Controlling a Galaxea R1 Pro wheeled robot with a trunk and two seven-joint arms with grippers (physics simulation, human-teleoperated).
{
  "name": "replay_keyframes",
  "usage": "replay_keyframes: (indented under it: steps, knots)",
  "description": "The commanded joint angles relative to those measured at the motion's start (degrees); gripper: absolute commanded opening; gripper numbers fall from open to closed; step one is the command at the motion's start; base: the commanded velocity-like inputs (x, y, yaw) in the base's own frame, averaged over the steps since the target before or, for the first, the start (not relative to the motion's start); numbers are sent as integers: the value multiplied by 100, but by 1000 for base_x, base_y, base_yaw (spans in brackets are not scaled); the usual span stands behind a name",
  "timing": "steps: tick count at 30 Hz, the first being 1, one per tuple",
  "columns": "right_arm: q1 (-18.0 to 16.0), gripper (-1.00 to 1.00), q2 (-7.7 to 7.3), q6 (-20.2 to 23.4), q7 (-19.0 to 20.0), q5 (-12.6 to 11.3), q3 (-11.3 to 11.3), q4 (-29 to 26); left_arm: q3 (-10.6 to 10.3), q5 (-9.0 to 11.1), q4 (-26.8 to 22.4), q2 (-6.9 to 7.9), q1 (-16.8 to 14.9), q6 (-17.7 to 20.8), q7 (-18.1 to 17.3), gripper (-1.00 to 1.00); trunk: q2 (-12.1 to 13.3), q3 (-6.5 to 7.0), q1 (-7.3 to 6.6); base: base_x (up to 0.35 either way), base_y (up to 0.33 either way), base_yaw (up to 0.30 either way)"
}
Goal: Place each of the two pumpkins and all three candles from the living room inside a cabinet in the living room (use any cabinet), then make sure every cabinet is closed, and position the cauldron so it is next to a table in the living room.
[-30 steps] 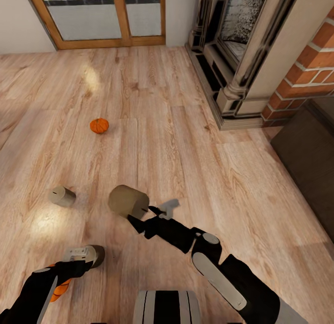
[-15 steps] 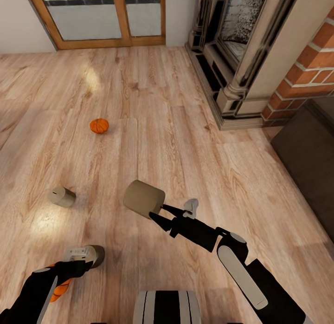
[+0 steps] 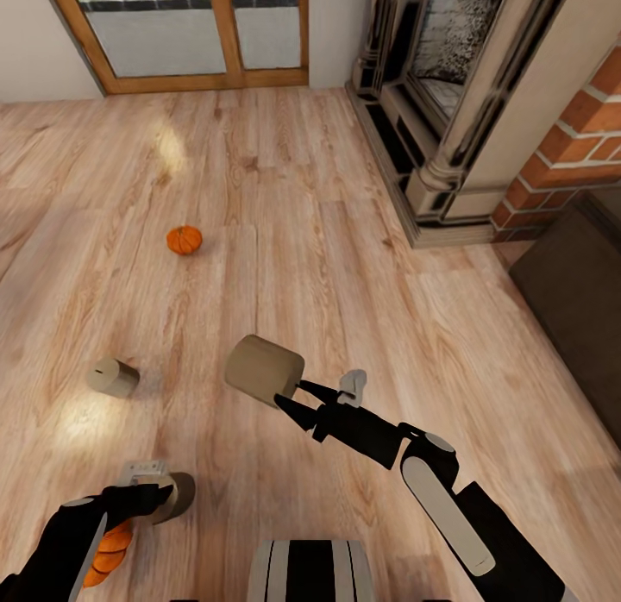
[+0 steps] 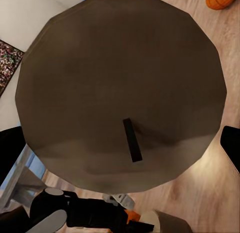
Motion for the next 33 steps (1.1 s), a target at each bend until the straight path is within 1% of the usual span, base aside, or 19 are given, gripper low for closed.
replay_keyframes:
  steps: [1,5,8,16,21,23,30,33]
  knots:
    - [-3,-100,-3,36,4,-64,3,-5,12,-60,-6,-3,-3,16,-54,100,-1,-3,1,182,32,0]
    - [-3,-100,2,35,-3,-61,10,-1,12,-56,-6,-3,-3,16,-54,100,-1,-3,1,40,7,0]
    - [-3,-100,2,35,-5,-60,7,-1,13,-46,-6,-3,-3,16,-54,100,-5,-70,9,5,1,0]
    - [-3,-100,8,35,-8,-58,14,0,12,-44,-6,-5,-3,15,-54,100,-5,-70,9,0,0,0]
    - [-3,-100,11,35,-14,-12,29,0,8,-24,1,-12,-3,16,-84,100,-5,-70,9,0,0,0]
    - [-3,-100,13,35,-14,-7,29,0,8,-17,13,-12,-3,16,-104,100,-8,-114,14,0,0,0]
    - [-3,-100,17,35,-14,-7,30,0,8,-16,18,-12,-3,16,-110,100,-8,-114,14,0,0,0]
    - [-3,-100,20,35,-14,-7,30,0,6,-16,19,-12,-3,16,-115,100,-12,-181,22,0,0,0]
